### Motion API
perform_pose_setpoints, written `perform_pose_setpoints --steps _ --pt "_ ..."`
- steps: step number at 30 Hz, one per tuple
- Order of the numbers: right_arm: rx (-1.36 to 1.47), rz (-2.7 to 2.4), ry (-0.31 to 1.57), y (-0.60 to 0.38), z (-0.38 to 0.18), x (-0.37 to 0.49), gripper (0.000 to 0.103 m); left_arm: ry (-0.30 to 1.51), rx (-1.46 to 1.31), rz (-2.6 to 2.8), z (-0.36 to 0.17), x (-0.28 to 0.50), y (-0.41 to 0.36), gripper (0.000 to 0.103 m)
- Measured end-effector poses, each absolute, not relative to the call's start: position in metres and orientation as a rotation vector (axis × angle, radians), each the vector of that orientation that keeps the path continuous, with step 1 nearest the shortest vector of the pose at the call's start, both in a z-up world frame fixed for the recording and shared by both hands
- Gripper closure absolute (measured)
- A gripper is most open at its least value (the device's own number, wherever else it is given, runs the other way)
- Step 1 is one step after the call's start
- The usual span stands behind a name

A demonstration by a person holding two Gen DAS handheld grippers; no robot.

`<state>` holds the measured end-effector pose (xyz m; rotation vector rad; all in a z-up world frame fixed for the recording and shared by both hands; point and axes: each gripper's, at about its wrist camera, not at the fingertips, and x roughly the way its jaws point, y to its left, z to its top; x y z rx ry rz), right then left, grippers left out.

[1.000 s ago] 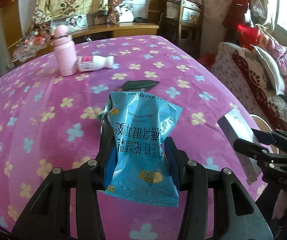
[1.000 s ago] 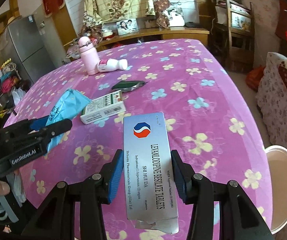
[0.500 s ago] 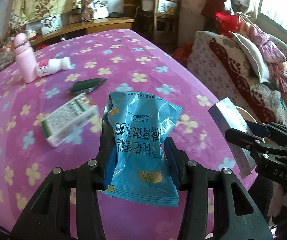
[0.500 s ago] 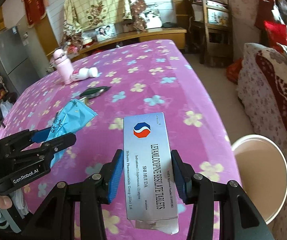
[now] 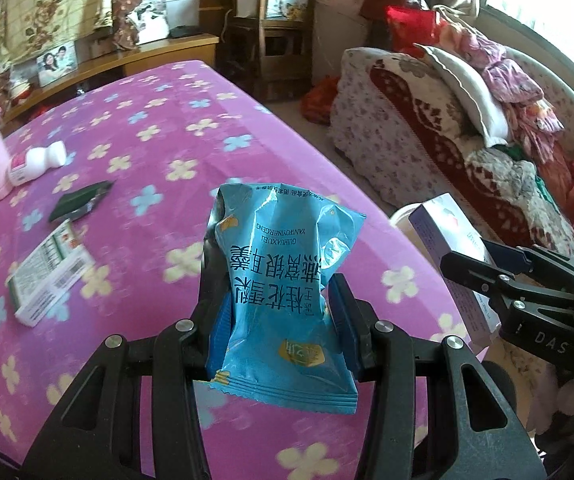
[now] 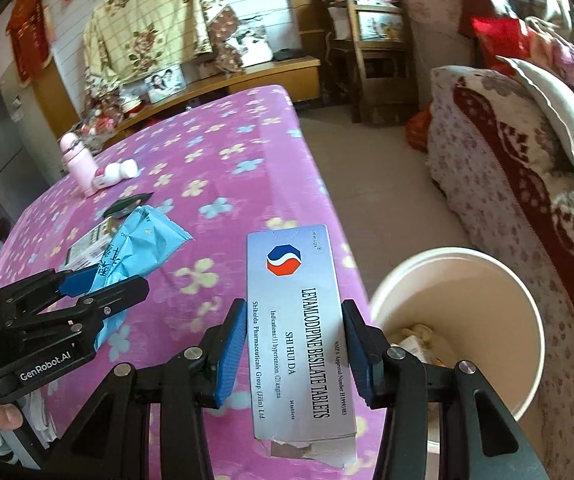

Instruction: Collect trash

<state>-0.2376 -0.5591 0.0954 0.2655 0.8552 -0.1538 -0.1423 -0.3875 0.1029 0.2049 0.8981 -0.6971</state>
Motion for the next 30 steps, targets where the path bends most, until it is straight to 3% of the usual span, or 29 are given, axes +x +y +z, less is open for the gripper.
perform_pose_setpoints --steps 30 --pt "0.392 -0.344 0.874 -0.674 0.066 -0.296 0.058 0.962 0.293 -0.831 0.081 -0.167 -0.514 0.059"
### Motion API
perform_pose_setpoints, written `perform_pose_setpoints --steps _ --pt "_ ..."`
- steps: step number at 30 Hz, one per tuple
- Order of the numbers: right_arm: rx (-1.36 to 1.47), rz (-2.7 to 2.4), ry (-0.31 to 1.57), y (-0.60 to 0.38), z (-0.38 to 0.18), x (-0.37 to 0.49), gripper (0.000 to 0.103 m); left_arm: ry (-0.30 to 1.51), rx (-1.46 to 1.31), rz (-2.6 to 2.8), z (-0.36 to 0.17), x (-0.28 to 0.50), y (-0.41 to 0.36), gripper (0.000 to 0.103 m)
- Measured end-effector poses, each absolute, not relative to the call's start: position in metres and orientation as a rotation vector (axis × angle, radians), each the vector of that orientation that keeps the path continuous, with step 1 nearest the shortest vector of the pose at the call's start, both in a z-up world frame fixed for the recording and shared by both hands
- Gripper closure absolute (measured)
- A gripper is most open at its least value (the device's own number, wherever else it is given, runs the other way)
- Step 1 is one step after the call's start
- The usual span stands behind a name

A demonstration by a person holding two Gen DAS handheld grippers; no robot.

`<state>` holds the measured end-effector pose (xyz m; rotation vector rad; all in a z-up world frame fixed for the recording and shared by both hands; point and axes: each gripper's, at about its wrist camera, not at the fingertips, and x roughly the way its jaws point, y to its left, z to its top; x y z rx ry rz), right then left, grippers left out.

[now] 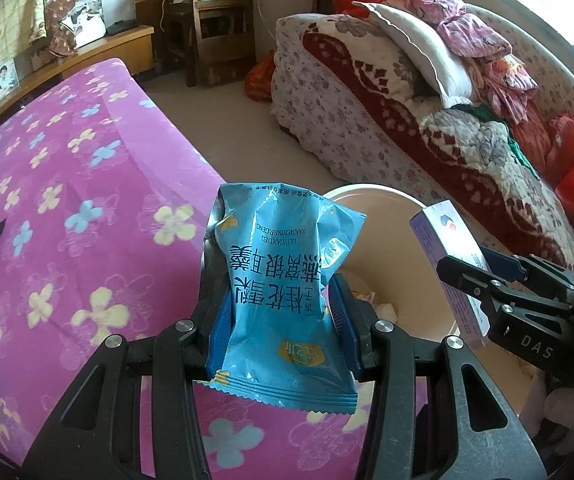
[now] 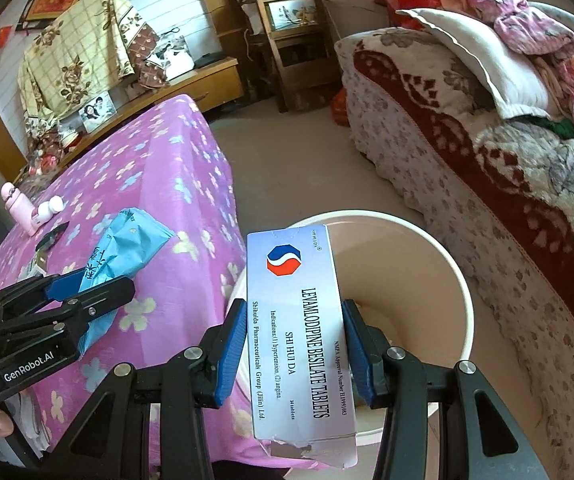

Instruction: Collect trash

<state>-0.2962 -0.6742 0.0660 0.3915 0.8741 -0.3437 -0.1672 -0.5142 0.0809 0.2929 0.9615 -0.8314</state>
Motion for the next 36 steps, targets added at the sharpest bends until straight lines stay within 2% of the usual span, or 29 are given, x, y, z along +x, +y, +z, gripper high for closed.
perform_pose_setpoints --steps 32,36 --pt "0.473 -0.421 0.896 -0.711 0.038 -0.31 0.057 1.028 0.231 -0.937 0.07 -0.175 -0.546 0.053" --pt "0.498 -0.435 0.894 -0.714 0.038 -0.311 0.048 1.034 0.218 -0.948 0.069 -0.173 -0.544 0.048"
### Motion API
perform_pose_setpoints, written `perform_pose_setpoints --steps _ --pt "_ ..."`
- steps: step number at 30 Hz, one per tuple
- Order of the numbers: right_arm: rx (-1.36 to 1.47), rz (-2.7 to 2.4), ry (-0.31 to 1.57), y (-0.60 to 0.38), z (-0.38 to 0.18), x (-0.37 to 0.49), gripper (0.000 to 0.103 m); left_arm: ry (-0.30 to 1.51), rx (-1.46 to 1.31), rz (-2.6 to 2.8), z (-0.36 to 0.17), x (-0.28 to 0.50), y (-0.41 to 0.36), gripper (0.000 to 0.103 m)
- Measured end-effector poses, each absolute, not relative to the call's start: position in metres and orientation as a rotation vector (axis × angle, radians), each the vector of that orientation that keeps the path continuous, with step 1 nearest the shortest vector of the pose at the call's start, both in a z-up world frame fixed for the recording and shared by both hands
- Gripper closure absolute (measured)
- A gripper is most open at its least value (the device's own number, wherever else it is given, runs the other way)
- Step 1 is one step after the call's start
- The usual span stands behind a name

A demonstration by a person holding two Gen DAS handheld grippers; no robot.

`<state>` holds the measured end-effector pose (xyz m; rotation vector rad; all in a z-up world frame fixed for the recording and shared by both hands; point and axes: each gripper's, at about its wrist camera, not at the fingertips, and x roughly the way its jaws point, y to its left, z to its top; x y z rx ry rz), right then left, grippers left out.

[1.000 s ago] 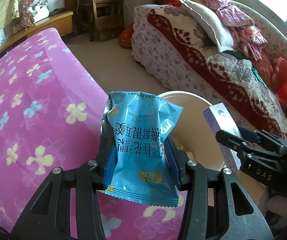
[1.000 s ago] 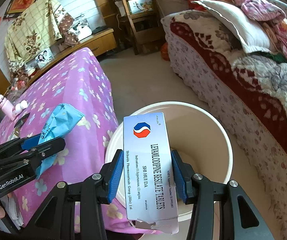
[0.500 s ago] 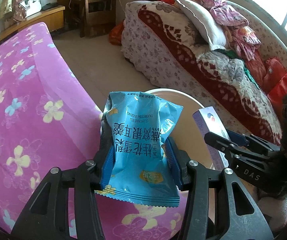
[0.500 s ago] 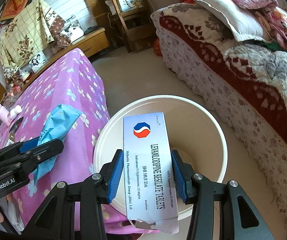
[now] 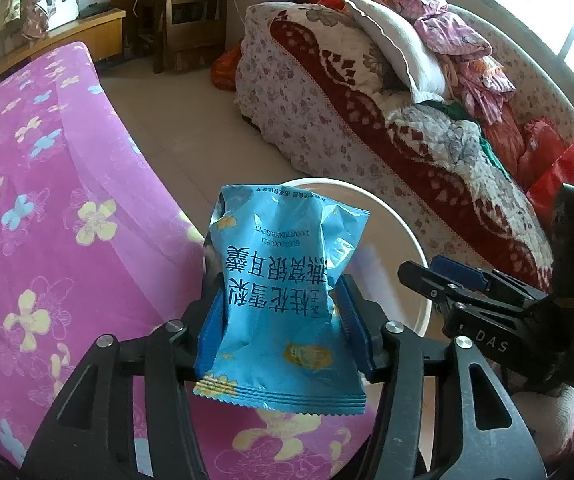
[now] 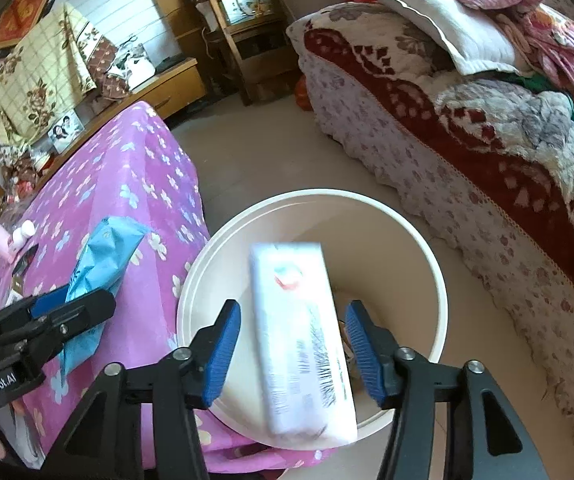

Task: Collect trash
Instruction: 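Open the right tool to drop the medicine box while the left tool drops the snack packet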

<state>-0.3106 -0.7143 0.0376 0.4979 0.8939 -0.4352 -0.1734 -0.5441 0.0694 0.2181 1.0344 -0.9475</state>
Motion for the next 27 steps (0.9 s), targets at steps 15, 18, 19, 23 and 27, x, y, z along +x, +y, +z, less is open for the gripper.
perform_pose_setpoints --steps 15,18,19,23,27 --pt "0.484 -0.433 0.902 -0.705 0.044 -0.309 0.036 1.053 0.149 -1.02 0.078 -0.172 -0.534 0.039" --pt "0.483 -0.447 0.897 -0.709 0.047 -0.312 0.036 1.041 0.134 -1.044 0.082 -0.174 -0.535 0.035" --pt "0.485 -0.453 0.894 -0.71 0.049 -0.313 0.036 1.038 0.131 -1.051 0.083 -0.174 -0.536 0.035" --pt "0.496 -0.467 0.882 -0.713 0.053 -0.318 0.036 1.045 0.12 -1.056 0.082 -0.172 -0.536 0.034" --pt "0.498 -0.466 0.881 -0.714 0.054 -0.318 0.036 1.044 0.131 -1.044 0.082 -0.171 -0.532 0.034"
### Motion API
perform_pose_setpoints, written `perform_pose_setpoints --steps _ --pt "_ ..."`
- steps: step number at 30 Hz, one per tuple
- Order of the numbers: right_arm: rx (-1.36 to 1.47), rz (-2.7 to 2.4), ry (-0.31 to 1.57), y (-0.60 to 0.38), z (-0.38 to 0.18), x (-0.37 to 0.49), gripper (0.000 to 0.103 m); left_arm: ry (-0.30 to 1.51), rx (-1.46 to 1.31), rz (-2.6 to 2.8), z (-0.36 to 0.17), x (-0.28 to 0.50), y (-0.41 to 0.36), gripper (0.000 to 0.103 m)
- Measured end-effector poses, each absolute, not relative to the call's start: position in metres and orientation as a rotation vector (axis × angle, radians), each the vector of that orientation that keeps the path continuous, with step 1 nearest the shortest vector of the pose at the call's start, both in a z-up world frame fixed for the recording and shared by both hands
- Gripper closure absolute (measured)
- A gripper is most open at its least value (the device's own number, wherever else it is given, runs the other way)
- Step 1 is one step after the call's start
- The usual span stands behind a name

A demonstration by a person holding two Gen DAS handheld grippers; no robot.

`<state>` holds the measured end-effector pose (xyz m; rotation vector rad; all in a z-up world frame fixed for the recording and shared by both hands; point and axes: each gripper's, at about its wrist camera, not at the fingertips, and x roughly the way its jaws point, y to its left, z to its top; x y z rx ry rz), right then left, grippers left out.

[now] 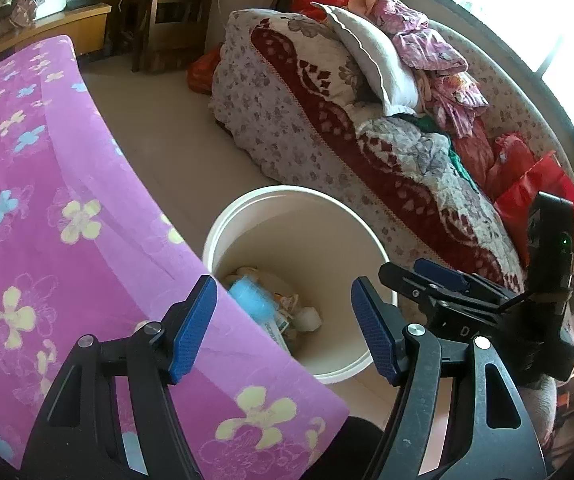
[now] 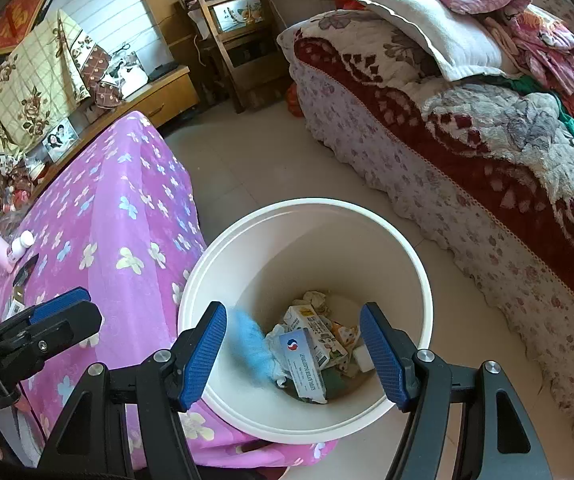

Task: Collect trash
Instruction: 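Open the right tool to drop the medicine box while the left tool drops the snack packet, then move both open tools back over the table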

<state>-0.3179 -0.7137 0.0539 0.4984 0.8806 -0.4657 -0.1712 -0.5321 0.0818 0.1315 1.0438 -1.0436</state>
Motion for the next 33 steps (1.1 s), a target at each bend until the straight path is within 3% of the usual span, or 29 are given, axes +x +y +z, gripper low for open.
perform_pose_setpoints --steps 13,33 --pt "0.439 -0.351 0.903 -0.664 0.06 -0.289 0.036 0.969 0.191 -0.877 0.086 -0.154 -0.474 0.034" --pt "0.301 -0.019 0.965 -0.519 0.076 -0.193 0.036 0.922 0.221 -0.609 0.094 -0.055 -0.259 0.034"
